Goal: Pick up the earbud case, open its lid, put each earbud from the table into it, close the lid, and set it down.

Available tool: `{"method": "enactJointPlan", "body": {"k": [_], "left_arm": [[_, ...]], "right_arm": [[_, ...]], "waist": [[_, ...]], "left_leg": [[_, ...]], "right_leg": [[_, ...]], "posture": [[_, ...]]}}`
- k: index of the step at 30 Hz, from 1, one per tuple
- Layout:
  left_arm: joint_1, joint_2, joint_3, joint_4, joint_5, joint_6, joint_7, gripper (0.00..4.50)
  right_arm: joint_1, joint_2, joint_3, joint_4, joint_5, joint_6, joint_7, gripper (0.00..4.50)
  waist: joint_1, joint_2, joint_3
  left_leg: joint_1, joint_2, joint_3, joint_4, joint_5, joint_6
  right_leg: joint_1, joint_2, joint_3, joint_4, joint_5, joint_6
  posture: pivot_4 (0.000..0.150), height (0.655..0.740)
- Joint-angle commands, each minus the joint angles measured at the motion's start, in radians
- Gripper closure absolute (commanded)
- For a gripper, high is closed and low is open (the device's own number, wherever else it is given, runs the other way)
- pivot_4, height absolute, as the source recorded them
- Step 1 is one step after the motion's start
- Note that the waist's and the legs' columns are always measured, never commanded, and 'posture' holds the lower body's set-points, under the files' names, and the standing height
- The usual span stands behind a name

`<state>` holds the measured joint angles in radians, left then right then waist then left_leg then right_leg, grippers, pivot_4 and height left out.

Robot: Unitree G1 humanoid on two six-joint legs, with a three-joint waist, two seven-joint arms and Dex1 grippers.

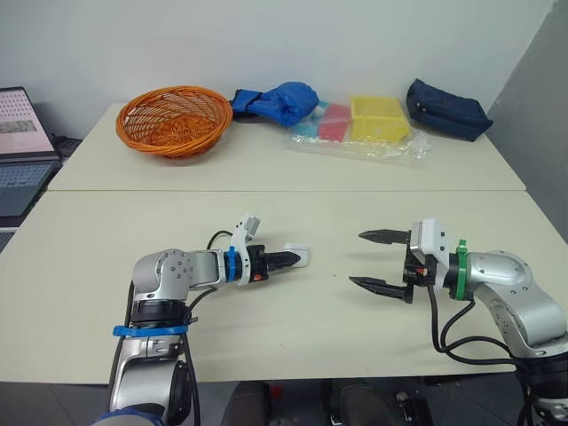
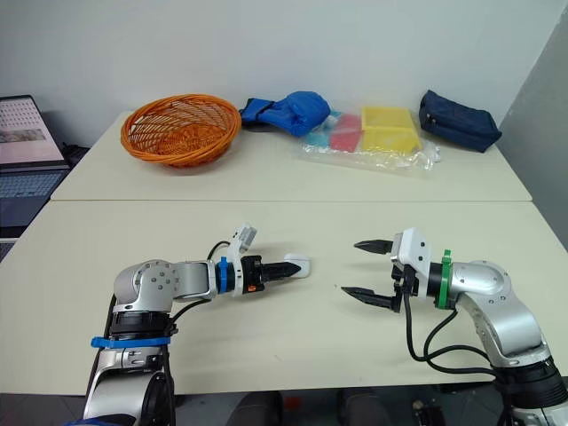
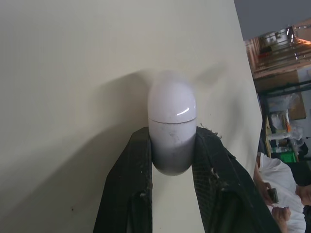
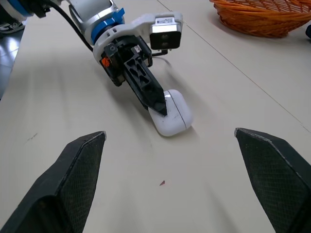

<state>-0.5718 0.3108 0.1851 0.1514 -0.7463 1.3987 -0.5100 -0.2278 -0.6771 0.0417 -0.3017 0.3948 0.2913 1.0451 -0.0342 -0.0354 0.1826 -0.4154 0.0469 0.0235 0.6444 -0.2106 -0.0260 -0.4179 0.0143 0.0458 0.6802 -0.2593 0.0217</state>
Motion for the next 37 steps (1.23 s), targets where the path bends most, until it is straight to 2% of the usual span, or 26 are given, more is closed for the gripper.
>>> {"method": "enactJointPlan", "body": {"k": [1, 6, 12, 15, 19, 21, 23, 25, 28, 30, 33, 35, 37], "left_arm": [[0.004, -0.005, 0.013, 0.027, 0.024, 0.042, 0.047, 3.42], [0.014, 0.03, 0.024, 0.01, 0.029, 0.056, 0.051, 1.8], [0.089, 0.114, 0.052, -0.076, 0.001, 0.091, 0.039, 0.08], [0.178, 0.258, 0.085, -0.143, -0.018, 0.061, -0.034, 0.02], [0.254, 0.397, 0.025, -0.188, 0.05, -0.231, -0.188, 0.02], [0.308, 0.464, -0.025, -0.199, 0.145, -0.472, -0.303, 0.02], [0.349, 0.477, -0.006, -0.195, 0.222, -0.739, -0.383, 0.02], [0.365, 0.477, 0.028, -0.154, 0.258, -0.902, -0.424, 0.02], [0.378, 0.472, 0.043, -0.093, 0.319, -1.091, -0.445, 0.02], [0.375, 0.464, 0.049, -0.069, 0.328, -1.141, -0.457, 0.02], [0.336, 0.456, 0.042, -0.031, 0.371, -1.159, -0.393, 0.02], [0.324, 0.468, 0.013, -0.022, 0.416, -1.198, -0.394, 0.02], [0.324, 0.468, 0.005, -0.033, 0.397, -1.172, -0.429, 0.02]], "right_arm": [[-0.021, -0.002, -0.011, -0.013, -0.007, -0.022, -0.011, 0.01], [-0.039, 0.003, -0.013, 0.008, -0.014, -0.026, -0.013, 0.0], [-0.057, 0.004, -0.006, 0.045, -0.023, -0.048, -0.003, 0.0], [-0.057, -0.002, -0.009, 0.068, -0.027, -0.068, 0.008, 0.0], [-0.05, -0.02, -0.019, 0.095, -0.024, -0.094, 0.026, 0.0], [-0.047, -0.031, -0.026, 0.109, -0.028, -0.101, 0.025, 0.0], [-0.034, -0.041, -0.043, 0.11, -0.021, -0.102, 0.022, 0.0], [-0.024, -0.05, -0.061, 0.106, -0.016, -0.1, 0.016, 0.0], [-0.015, -0.054, -0.076, 0.097, -0.009, -0.086, 0.005, 0.0], [-0.012, -0.055, -0.077, 0.095, -0.005, -0.082, 0.002, 0.0], [-0.006, -0.052, -0.072, 0.081, -0.007, -0.082, -0.002, 0.0], [-0.011, -0.05, -0.067, 0.08, -0.007, -0.081, -0.001, 0.0], [-0.016, -0.051, -0.06, 0.087, -0.012, -0.083, 0.004, 0.0]], "waist": [[0.0, 0.0, 0.0], [0.0, 0.0, -0.001], [-0.021, 0.0, -0.001], [-0.043, -0.001, -0.002], [-0.051, -0.001, -0.002], [-0.045, -0.001, -0.002], [-0.038, 0.0, -0.002], [-0.023, -0.001, -0.002], [-0.005, -0.001, -0.002], [0.002, -0.001, -0.002], [0.005, -0.001, -0.002], [0.005, -0.001, -0.001], [0.005, -0.001, -0.001]], "left_leg": [[0.0, 0.0, 0.0, 0.0, 0.0, 0.0], [0.001, 0.0, 0.0, 0.0, 0.0, 0.0], [0.016, 0.001, 0.0, -0.004, 0.0, 0.0], [0.019, 0.003, 0.0, -0.007, 0.0, 0.0], [0.025, 0.001, -0.003, -0.017, 0.0, 0.0], [0.023, 0.001, -0.008, -0.017, 0.0, 0.0], [0.02, 0.002, -0.01, -0.018, 0.0, -0.001], [0.015, 0.002, -0.01, -0.018, 0.0, -0.001], [0.013, 0.002, -0.008, -0.018, -0.002, -0.003], [0.013, 0.002, -0.008, -0.018, -0.002, -0.004], [0.013, 0.002, -0.008, -0.018, -0.002, -0.004], [0.012, 0.002, -0.008, -0.018, -0.002, -0.004], [0.012, 0.001, -0.008, -0.017, -0.002, -0.004]], "right_leg": [[0.0, 0.0, 0.0, 0.0, 0.0, 0.0], [0.002, 0.0, 0.0, 0.0, 0.0, 0.0], [0.013, 0.0, 0.002, 0.0, -0.002, -0.003], [0.013, -0.001, 0.004, 0.0, -0.004, -0.01], [0.013, 0.0, 0.004, 0.001, -0.004, -0.013], [0.012, 0.001, 0.002, 0.001, -0.006, -0.017], [0.011, 0.001, 0.0, 0.001, -0.008, -0.019], [0.008, -0.001, -0.001, 0.0, -0.011, -0.022], [0.007, -0.003, -0.001, -0.001, -0.012, -0.018], [0.007, -0.003, 0.0, -0.001, -0.013, -0.017], [0.007, -0.006, -0.001, -0.001, -0.014, -0.014], [0.007, -0.007, -0.001, -0.001, -0.014, -0.013], [0.008, -0.007, -0.001, -0.002, -0.013, -0.011]], "posture": [[0.15, 0.74], [0.15, 0.74], [0.15, 0.74], [0.15, 0.74], [0.15, 0.74], [0.15, 0.74], [0.15, 0.74], [0.15, 0.74], [0.15, 0.74], [0.15, 0.74], [0.15, 0.74], [0.15, 0.74], [0.15, 0.74]]}}
